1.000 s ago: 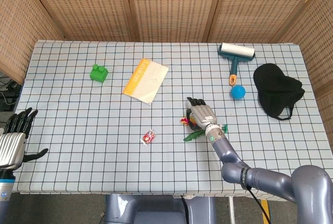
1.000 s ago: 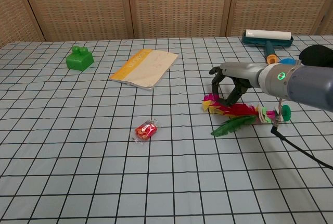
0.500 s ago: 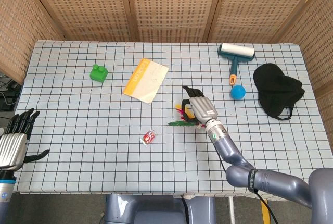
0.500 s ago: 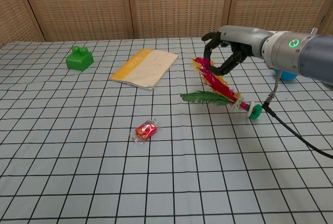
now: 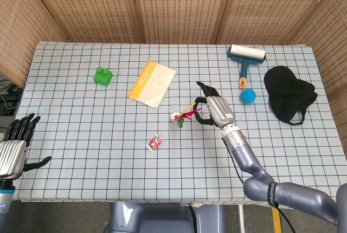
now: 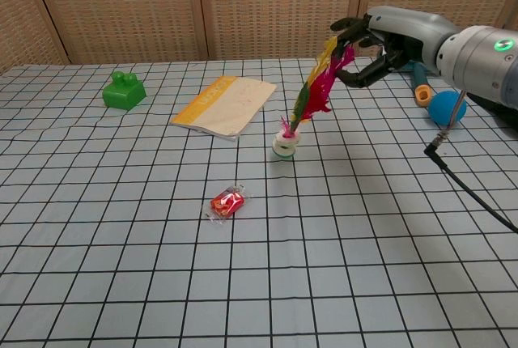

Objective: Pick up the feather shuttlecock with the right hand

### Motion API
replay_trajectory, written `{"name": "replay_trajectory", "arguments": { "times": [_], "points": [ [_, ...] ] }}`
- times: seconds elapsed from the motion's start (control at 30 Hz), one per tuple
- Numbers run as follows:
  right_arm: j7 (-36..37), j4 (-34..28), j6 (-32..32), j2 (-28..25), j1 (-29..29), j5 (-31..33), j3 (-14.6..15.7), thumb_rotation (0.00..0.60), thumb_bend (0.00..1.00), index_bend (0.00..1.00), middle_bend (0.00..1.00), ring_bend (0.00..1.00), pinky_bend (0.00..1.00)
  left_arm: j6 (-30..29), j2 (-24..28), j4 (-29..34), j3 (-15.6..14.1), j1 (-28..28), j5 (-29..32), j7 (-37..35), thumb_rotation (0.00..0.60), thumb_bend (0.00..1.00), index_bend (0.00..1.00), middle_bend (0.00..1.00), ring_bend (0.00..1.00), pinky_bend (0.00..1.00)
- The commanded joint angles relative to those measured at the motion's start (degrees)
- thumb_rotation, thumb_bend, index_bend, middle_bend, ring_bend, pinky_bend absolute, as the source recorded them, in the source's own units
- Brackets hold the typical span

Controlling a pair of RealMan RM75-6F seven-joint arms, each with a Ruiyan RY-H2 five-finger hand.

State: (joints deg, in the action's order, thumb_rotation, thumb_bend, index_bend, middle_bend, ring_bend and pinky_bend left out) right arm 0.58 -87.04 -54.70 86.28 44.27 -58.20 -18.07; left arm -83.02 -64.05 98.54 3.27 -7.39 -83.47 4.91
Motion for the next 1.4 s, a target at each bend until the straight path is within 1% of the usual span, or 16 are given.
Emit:
{"name": "replay_trajectory", "arguments": {
  "times": [0.03,0.2,0.23,0.27,0.33,0.37,0.4,0.43,0.5,0.57,0.6,0.73,0.8,1.03,1.23,1.4],
  "points": [
    [1.91,1.94,0.47,0.39,-1.43,-1.5,1.84,0.6,0.68,0.8,0.07,0.0,0.0,0.08,0.0,0.0,-0.16,-0.01,-0.22,0.0,0.6,0.0,0.0,0.0,0.0,0.0],
    [4.28,3.84,0.74,0.24,-3.02,-2.79,3.04,0.6,0.65,0.79,0.07,0.0,0.0,-0.54,0.13,0.29,-0.43,0.21,-1.16,-0.18,0.6,0.0,0.0,0.0,0.0,0.0],
    [4.66,3.8,0.7,0.09,-3.18,-3.19,3.11,0.6,0.61,0.73,0.06,0.0,0.0,-0.6,0.15,0.3,-0.44,0.23,-1.2,-0.23,0.6,0.0,0.0,0.0,0.0,0.0],
    [5.46,3.56,0.61,-0.29,-3.48,-4.09,3.25,0.6,0.57,0.66,0.05,0.0,0.0,-0.68,0.18,0.3,-0.47,0.28,-1.28,-0.34,0.6,0.0,0.0,0.0,0.0,0.0],
    [6.79,2.94,0.59,-1.11,-3.9,-5.37,3.41,0.6,0.39,0.35,0.01,0.0,0.0,-0.8,0.24,0.34,-0.47,0.33,-1.37,-0.44,0.6,0.0,0.0,0.0,0.0,0.0],
    [7.71,2.33,0.49,-1.88,-4.19,-6.41,3.45,0.6,0.25,0.16,0.0,0.0,0.0,-0.87,0.27,0.34,-0.51,0.38,-1.46,-0.55,0.6,0.0,0.0,0.0,0.0,0.0],
    [8.27,1.92,0.19,-2.37,-4.39,-7.13,3.4,0.6,0.13,0.05,0.0,0.0,0.0,-0.93,0.29,0.35,-0.52,0.4,-1.53,-0.63,0.6,0.0,0.0,0.0,0.0,0.0],
    [8.9,1.34,-0.53,-3.01,-4.72,-8.15,3.23,0.6,0.05,0.0,0.0,0.0,0.0,-1.01,0.32,0.35,-0.55,0.44,-1.65,-0.74,0.6,0.0,0.0,0.0,0.0,0.0],
    [9.68,0.05,-2.24,-4.24,-5.35,-10.12,2.93,0.6,0.0,0.0,0.0,0.0,0.0,-1.2,0.38,0.41,-0.65,0.51,-1.98,-0.91,0.6,0.0,0.0,0.0,0.0,0.0],
    [10.62,-1.88,-4.91,-5.5,-6.22,-11.94,2.11,0.6,0.0,0.0,0.0,0.0,0.0,-1.45,0.44,0.49,-0.79,0.61,-2.4,-1.02,0.6,0.0,0.0,0.0,0.0,0.0],
    [11.06,-4.89,-8.12,-8.04,-7.66,-13.95,1.44,0.6,0.0,0.0,0.0,0.0,0.0,-1.75,0.54,0.62,-0.98,0.77,-2.87,-1.23,0.6,0.0,0.0,0.0,0.0,0.0],
    [11.14,-9.06,-10.59,-12.97,-10.2,-16.5,2.24,0.6,0.0,0.0,0.0,0.0,0.0,-2.26,0.79,0.66,-1.28,1.0,-3.78,-1.96,0.6,0.0,0.0,0.0,0.0,0.0],
    [9.96,-9.87,-13.79,-16.62,-13.3,-19.53,4.37,0.6,0.0,0.0,0.0,0.0,0.0,-3.09,1.02,0.74,-1.39,1.24,-4.72,-2.39,0.6,0.0,0.0,0.0,0.0,0.0],
    [3.72,-2.69,-25.94,-20.8,-23.55,-30.01,13.21,0.6,0.0,0.0,0.0,0.0,0.0,-4.69,1.29,0.03,-2.13,1.7,-7.57,-4.44,0.6,0.0,0.0,0.0,0.0,0.0],
    [-4.83,-0.12,-32.01,-20.08,-29.75,-31.29,16.63,0.6,0.0,0.0,0.0,0.0,0.0,-4.44,1.92,0.26,-3.08,2.05,-8.35,-3.77,0.6,0.0,0.0,0.0,0.0,0.0],
    [-8.04,1.19,-33.81,-19.0,-31.9,-31.31,17.04,0.6,0.0,0.0,0.0,0.0,0.0,-3.49,2.71,1.14,-3.28,1.96,-7.76,-3.42,0.6,0.0,0.0,0.0,0.0,0.0]
  ]
}}
